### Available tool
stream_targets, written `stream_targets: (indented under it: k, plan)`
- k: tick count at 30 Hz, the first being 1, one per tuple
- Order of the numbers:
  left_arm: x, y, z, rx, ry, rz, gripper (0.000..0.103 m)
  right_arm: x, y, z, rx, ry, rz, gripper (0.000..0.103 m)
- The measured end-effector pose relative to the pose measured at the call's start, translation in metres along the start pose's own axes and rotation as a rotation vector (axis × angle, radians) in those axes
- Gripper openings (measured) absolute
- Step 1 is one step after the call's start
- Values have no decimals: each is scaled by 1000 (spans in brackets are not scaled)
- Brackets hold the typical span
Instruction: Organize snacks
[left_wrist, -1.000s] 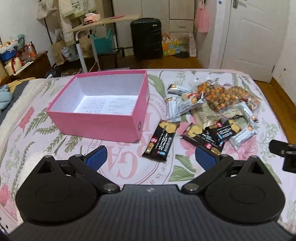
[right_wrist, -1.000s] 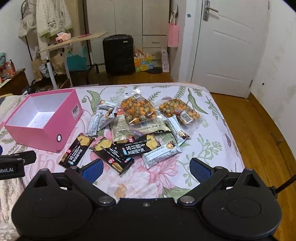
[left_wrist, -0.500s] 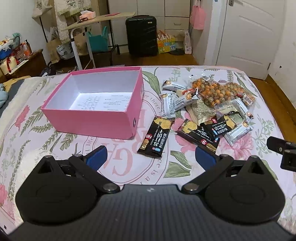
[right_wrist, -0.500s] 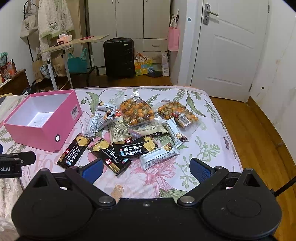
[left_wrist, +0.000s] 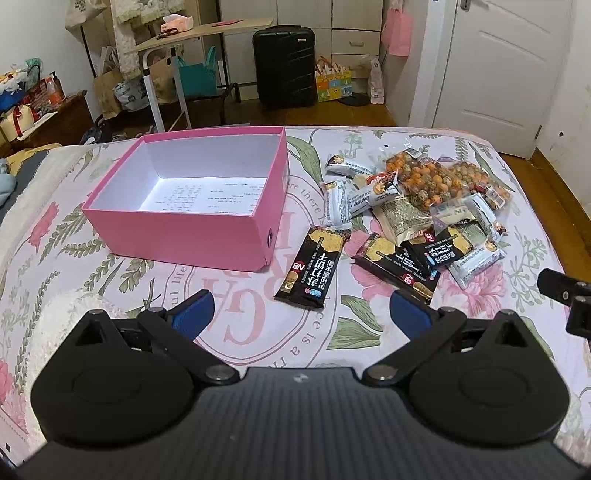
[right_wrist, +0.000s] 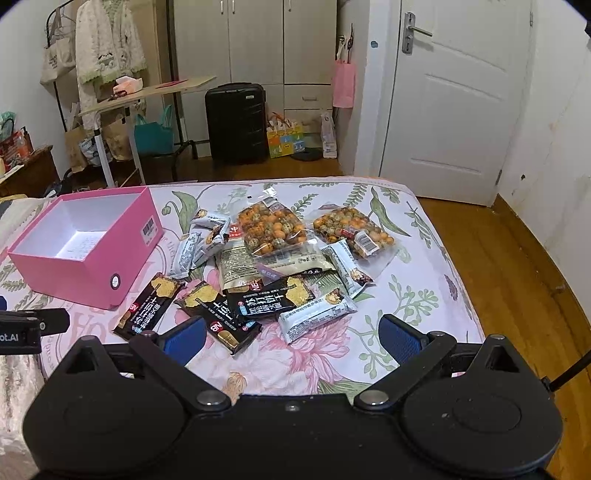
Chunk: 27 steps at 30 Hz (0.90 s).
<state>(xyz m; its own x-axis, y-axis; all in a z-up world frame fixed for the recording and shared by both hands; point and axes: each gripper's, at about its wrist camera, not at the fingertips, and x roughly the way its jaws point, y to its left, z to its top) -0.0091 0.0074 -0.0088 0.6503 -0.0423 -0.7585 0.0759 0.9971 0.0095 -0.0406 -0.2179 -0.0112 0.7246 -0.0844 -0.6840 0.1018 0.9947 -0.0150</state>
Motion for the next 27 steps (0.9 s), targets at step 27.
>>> stream_targets:
  k: [27]
  plan:
    - [165, -29, 74, 341, 45, -281, 78, 147, -55, -20, 337, 64, 138, 68]
